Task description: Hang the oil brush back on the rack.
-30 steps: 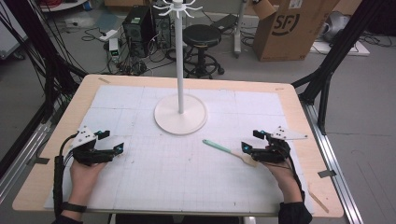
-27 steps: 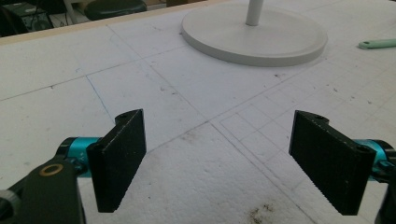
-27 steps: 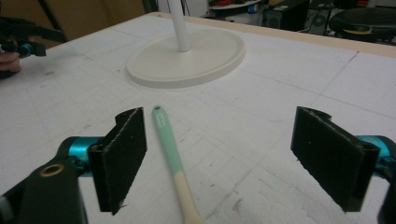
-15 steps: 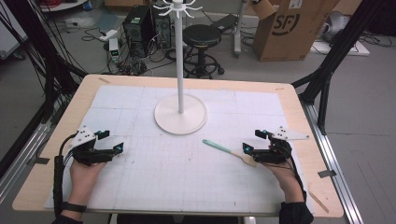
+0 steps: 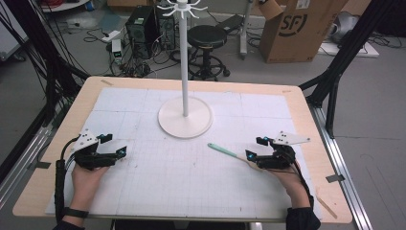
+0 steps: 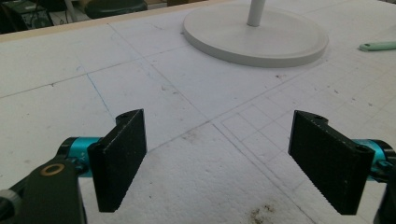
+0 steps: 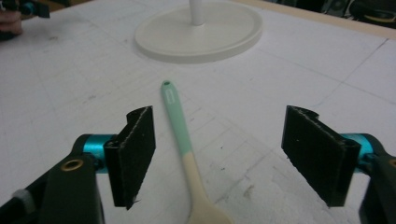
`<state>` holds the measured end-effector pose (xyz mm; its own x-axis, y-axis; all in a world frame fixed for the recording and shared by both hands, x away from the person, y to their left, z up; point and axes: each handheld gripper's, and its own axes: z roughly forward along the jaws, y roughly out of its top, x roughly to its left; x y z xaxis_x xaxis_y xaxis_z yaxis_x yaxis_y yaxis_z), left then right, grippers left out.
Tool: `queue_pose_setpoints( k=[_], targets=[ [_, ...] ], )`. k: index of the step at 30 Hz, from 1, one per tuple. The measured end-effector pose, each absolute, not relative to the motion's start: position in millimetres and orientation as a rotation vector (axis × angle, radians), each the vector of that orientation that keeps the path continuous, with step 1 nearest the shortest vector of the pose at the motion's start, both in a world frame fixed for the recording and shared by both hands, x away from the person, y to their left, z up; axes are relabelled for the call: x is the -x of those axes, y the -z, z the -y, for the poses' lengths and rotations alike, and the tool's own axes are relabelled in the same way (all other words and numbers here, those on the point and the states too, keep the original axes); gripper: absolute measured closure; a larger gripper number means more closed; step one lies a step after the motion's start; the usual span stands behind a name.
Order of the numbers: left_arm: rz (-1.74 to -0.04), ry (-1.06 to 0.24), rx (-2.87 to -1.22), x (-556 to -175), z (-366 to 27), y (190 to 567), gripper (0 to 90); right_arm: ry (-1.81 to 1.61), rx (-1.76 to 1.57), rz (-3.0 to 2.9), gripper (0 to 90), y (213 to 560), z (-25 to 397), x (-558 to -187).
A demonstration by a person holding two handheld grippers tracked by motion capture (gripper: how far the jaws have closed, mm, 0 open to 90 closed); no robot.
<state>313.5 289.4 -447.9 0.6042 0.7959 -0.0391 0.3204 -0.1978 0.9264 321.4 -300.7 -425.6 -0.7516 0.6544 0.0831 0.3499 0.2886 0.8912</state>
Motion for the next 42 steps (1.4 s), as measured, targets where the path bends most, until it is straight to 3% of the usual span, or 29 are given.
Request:
queue_pose_setpoints(
  k=[22, 42],
  targets=[
    [-0.909, -0.574, -1.787, -313, -288, 448, 20.6, -1.219, -0.840, -2.491, 63.6, 447, 277, -332],
    [-0.907, -0.584, -1.796, -313, -287, 448, 21.4, -1.135, -0.823, -2.537, 80.0, 447, 268, -332]
  ],
)
